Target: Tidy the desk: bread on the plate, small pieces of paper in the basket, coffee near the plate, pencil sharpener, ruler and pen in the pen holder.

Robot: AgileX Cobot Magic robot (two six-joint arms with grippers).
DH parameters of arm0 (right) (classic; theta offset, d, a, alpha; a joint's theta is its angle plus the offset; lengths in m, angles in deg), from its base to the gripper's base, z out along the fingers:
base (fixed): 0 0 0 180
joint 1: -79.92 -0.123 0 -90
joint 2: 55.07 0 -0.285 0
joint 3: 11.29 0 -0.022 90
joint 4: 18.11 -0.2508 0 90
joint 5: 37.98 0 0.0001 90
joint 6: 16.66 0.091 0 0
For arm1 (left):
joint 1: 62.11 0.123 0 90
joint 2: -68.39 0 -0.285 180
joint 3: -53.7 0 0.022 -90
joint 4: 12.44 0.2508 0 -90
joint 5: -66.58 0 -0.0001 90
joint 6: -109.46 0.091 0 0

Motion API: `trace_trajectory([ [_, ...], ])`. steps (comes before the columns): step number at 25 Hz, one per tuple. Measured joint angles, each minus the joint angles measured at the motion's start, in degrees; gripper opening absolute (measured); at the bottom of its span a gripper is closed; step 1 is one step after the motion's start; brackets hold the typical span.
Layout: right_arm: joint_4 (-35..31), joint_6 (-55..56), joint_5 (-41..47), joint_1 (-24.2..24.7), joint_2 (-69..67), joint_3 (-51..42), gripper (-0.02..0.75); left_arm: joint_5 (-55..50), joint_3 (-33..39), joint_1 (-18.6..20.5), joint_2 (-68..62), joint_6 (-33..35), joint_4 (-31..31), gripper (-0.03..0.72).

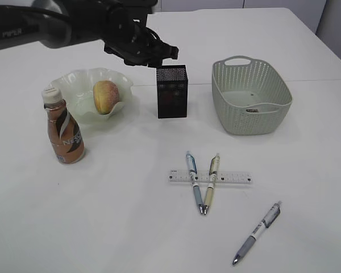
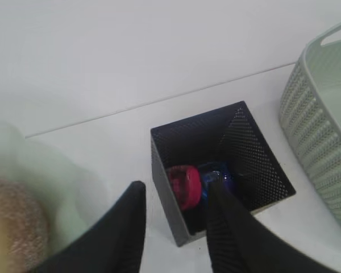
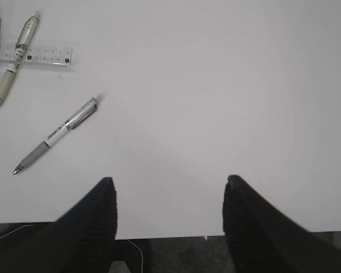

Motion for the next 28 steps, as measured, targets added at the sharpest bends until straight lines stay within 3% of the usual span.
trace_trajectory([
  [4, 0.0, 0.0, 0.0, 0.0, 0.0, 0.0, 0.467, -7.02, 0.0, 0.0, 3.91, 4.38, -2.02, 0.235],
  [11, 0.0, 0.0, 0.0, 0.0, 0.0, 0.0, 0.467, -26.36, -0.11, 0.09, 8.45, 24.45, -17.21, 0.23],
  [16, 0.0, 0.0, 0.0, 0.0, 0.0, 0.0, 0.467, -40.39, -0.11, 0.25, 8.46, 31.77, -20.45, 0.23],
  [19, 0.0, 0.0, 0.0, 0.0, 0.0, 0.0, 0.467, -41.71, -0.11, 0.35, 8.53, 36.2, -23.76, 0.23],
  [21, 0.0, 0.0, 0.0, 0.0, 0.0, 0.0, 0.467, -41.75, -0.11, -0.05, 8.69, 42.63, -26.93, 0.23],
  [28, 0.0, 0.0, 0.09, 0.0, 0.0, 0.0, 0.467, -41.75, -0.11, -5.24, 8.67, 60.68, -31.86, 0.236],
])
